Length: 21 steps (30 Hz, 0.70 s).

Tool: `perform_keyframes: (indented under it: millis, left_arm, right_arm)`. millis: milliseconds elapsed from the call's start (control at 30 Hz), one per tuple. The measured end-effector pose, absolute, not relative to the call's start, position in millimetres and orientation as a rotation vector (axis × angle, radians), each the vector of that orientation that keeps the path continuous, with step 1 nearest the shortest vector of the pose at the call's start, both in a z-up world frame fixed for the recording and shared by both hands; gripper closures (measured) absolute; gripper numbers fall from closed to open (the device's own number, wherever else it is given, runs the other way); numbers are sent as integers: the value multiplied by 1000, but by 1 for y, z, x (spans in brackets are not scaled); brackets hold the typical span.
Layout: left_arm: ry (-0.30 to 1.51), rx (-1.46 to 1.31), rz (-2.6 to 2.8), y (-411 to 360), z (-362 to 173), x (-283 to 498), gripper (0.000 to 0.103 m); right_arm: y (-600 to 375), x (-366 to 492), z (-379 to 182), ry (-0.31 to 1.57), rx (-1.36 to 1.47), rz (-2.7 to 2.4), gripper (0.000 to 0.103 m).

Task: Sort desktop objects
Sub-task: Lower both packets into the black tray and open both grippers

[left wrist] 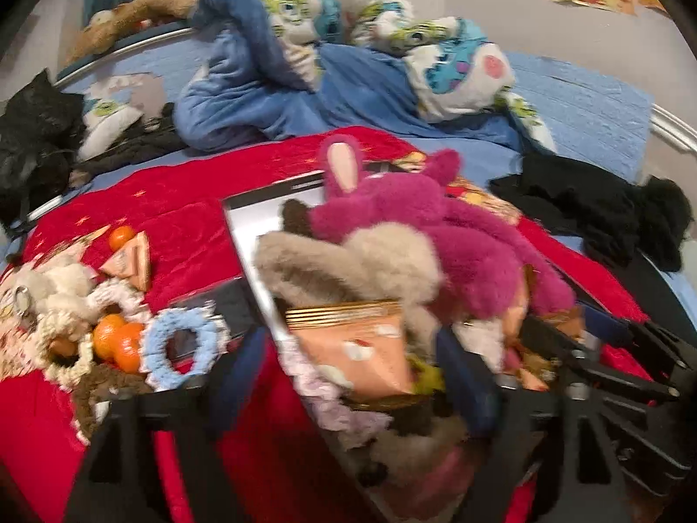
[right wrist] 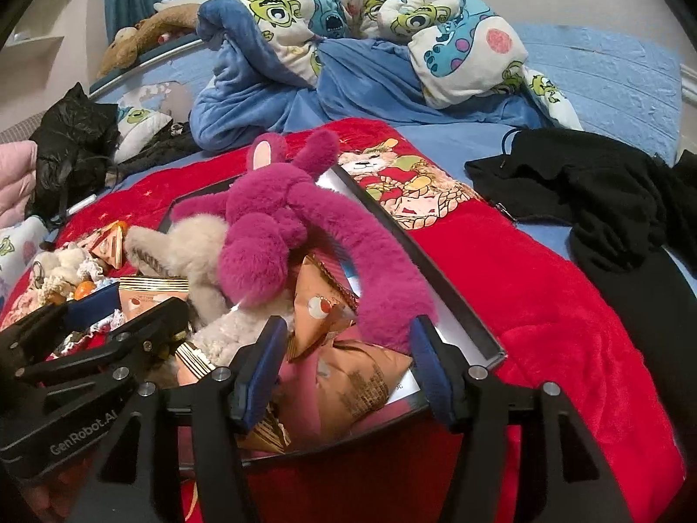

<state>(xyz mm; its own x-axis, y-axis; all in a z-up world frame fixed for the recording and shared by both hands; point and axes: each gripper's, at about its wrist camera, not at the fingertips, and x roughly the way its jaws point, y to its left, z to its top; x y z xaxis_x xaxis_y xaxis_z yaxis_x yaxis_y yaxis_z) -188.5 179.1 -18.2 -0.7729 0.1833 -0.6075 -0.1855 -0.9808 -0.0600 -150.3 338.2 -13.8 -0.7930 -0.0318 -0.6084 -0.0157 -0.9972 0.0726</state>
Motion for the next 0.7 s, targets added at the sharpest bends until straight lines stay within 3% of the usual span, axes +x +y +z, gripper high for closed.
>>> perform_keyframes:
  millis: [33,100,233,700]
  left_arm:
    - [-34,-965,2785,174,-20,-191,3]
    - [-128,-991,2748,164,-23,-196,0]
    - [-122,-983,2748,163,-23,-198,0]
    - [-107,-975,2755,162,-23,-195,0]
  right_arm:
    - [339,-150,-14,-118,1010,-2966,46]
    - [341,-150,-13,-128,1010,-2973,44]
    - [341,-149,-11,-134,999,-2974,33]
    - [342,-148,-9,-107,1002,-3013,25]
